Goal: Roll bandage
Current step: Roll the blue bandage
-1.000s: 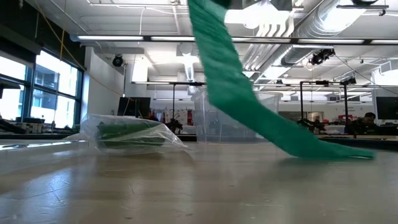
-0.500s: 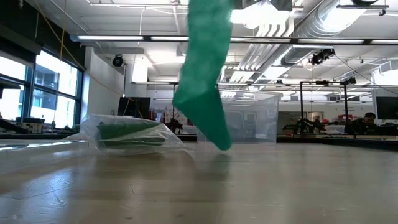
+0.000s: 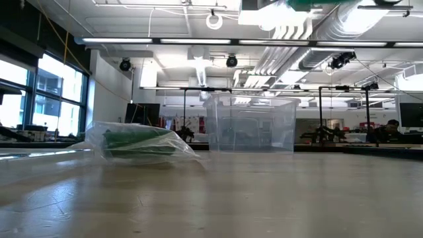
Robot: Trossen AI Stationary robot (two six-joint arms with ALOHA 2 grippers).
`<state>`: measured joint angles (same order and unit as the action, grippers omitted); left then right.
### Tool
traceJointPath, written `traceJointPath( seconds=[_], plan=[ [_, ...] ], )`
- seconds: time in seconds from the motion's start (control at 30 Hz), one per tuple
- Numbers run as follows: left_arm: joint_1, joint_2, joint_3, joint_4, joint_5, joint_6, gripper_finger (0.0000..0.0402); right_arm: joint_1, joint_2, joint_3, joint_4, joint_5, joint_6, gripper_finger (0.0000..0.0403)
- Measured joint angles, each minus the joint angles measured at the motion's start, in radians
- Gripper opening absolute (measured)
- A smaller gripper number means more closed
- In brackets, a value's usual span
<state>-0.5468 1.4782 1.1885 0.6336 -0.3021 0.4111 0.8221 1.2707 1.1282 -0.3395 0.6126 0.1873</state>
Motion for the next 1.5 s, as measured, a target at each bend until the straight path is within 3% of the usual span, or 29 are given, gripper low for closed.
traceJointPath(
  seconds=[0.37, 0.57, 0.77, 0.83, 0.97, 1.1, 1.37, 1.5],
  plan=[
    [0.016, 0.204, -0.002, 0.035, -0.441, -0.055, 0.0003, 0.102, 0.261, -0.001, 0.010, -0.015, 0.355, 0.0199],
    [0.082, 0.161, -0.001, 0.083, -0.433, 0.042, 0.0003, 0.121, 0.282, -0.002, -0.089, 0.045, 0.455, 0.0199],
    [0.185, 0.159, -0.054, -0.002, -0.328, -0.095, 0.0003, 0.093, 0.265, -0.011, -0.221, 0.054, 0.481, 0.0199],
    [0.213, 0.161, -0.094, -0.013, -0.341, -0.141, 0.0003, 0.081, 0.265, -0.058, -0.212, 0.095, 0.469, 0.0197],
    [0.263, 0.160, -0.193, 0.001, -0.406, -0.244, 0.0003, 0.056, 0.262, -0.208, -0.153, 0.112, 0.508, 0.0184],
    [0.300, 0.160, -0.270, 0.047, -0.430, -0.330, 0.0003, 0.041, 0.245, -0.317, -0.036, 0.055, 0.531, 0.0174],
    [0.292, 0.160, -0.324, 0.054, -0.479, -0.479, 0.0003, 0.044, 0.246, -0.420, 0.310, 0.019, 0.568, 0.0172],
    [0.251, 0.160, -0.324, 0.061, -0.507, -0.488, 0.0004, 0.027, 0.246, -0.468, 0.307, 0.096, 0.821, 0.0172]
  ],
)
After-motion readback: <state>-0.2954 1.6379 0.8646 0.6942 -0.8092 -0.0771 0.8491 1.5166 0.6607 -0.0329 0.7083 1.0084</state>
